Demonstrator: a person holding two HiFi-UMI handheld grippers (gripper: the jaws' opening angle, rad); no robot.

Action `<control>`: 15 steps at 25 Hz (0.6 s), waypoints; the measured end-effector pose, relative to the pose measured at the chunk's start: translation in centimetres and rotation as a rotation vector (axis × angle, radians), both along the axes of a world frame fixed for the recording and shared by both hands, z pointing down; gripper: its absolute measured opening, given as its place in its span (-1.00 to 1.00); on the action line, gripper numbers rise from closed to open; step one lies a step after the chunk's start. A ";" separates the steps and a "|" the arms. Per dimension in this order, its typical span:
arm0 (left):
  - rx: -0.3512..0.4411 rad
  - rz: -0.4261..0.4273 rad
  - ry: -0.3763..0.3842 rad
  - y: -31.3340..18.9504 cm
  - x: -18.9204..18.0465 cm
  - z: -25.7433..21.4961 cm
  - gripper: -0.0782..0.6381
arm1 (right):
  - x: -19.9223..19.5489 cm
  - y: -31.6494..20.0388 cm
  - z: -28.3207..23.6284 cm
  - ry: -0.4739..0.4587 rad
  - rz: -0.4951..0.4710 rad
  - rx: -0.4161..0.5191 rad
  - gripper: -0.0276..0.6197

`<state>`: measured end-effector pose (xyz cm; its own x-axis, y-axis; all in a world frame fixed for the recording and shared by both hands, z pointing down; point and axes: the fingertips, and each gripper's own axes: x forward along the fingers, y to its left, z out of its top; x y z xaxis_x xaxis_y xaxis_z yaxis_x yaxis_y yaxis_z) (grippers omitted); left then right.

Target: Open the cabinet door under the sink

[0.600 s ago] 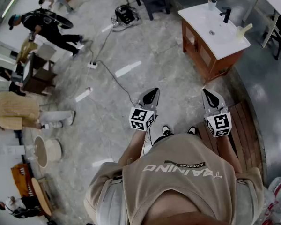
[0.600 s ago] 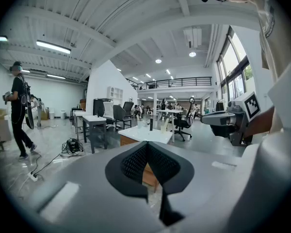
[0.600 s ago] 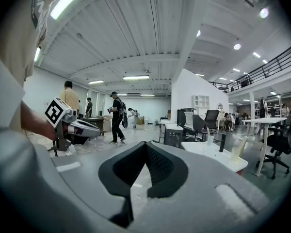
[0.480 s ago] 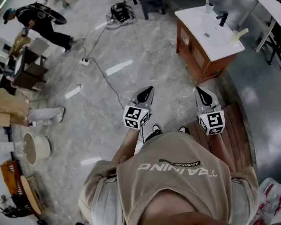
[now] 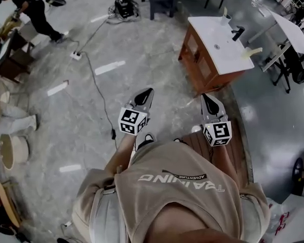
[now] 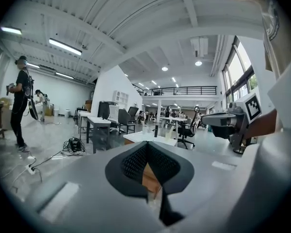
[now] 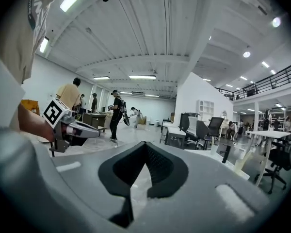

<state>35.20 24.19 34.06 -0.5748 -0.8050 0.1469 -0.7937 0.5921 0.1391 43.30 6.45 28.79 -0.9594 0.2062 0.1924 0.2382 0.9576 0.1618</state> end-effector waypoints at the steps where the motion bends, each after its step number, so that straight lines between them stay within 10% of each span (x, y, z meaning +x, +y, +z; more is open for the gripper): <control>1: -0.001 0.005 -0.001 0.3 -0.2 0.2 -0.74 | -0.1 0.2 0.5 0.006 0.009 -0.004 -0.91; 15: -0.013 -0.097 0.149 3.4 -2.6 6.4 -0.73 | -2.7 3.4 5.1 0.149 -0.070 0.022 -0.91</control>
<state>32.61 27.63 40.41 -0.6207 -0.7444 0.2462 -0.7042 0.6674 0.2424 40.60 9.82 33.89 -0.9033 0.2659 0.3367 0.3275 0.9343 0.1407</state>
